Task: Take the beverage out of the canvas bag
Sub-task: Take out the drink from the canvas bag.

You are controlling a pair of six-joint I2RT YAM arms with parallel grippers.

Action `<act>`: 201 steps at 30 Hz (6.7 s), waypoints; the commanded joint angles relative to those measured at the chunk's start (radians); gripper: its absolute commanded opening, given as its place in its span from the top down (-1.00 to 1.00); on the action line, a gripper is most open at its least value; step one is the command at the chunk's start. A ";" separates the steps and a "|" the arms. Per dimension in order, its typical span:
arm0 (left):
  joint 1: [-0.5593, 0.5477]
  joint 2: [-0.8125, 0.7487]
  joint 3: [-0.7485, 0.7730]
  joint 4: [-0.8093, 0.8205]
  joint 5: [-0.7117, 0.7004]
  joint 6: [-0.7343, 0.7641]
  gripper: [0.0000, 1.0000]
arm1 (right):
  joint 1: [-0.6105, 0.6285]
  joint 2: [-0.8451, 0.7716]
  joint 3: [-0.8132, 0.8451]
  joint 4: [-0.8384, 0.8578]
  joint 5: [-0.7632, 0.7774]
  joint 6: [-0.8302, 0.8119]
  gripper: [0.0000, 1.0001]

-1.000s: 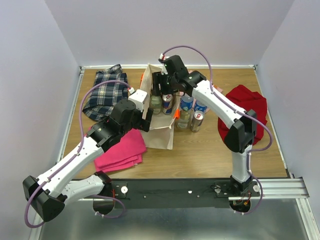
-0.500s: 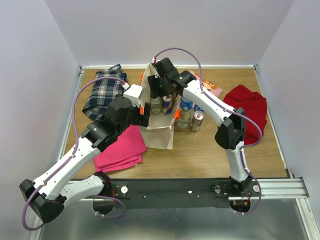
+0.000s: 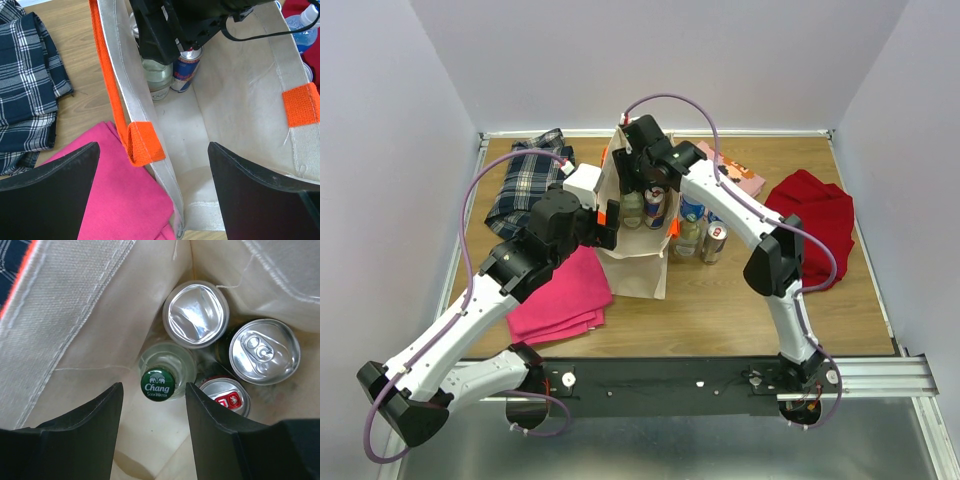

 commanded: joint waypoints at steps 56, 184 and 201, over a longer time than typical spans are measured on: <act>0.012 -0.005 -0.002 -0.004 -0.010 0.017 -0.98 | 0.006 0.149 0.151 -0.113 0.057 -0.031 -0.02; 0.012 0.054 0.130 -0.068 -0.075 -0.106 -0.98 | 0.089 -0.253 -0.027 -0.110 -0.059 -0.129 0.99; 0.012 0.106 0.196 -0.082 -0.099 -0.109 -0.98 | 0.089 -0.333 -0.101 -0.071 -0.072 -0.143 0.99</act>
